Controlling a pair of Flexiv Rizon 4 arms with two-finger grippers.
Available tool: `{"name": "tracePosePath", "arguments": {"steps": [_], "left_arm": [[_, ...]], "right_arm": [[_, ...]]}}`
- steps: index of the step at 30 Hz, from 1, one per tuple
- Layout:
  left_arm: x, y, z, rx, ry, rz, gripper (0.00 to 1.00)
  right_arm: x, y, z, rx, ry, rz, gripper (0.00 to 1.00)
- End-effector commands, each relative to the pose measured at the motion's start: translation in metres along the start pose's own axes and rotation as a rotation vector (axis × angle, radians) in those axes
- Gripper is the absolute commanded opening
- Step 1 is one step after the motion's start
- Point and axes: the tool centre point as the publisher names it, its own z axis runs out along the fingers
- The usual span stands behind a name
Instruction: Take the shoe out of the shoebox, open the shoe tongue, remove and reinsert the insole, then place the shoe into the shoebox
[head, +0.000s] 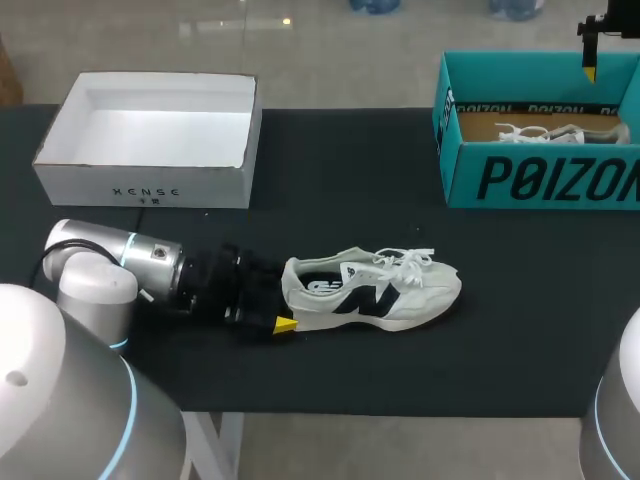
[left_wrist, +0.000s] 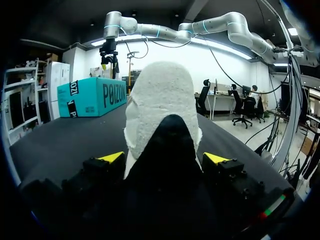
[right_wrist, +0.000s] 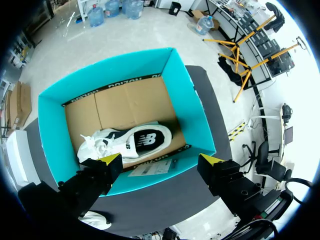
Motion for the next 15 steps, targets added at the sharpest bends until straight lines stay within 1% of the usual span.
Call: {"name": "tracePosePath", "arguments": {"steps": [1,8,15], "left_arm": [[0.004,-0.001,0.004,0.002,-0.01,0.002,1.0],[0.001,-0.002,0.011,-0.004,-0.008,0.004,1.0],[-0.005,-0.005,0.015,-0.004,-0.029,0.01,1.0]], "right_arm": [[-0.001,0.0,0.0,-0.001,0.0,0.0,1.0],[-0.001,0.0,0.0,-0.001,0.0,0.0,1.0],[-0.001,0.0,0.0,-0.001,0.0,0.0,1.0]]}}
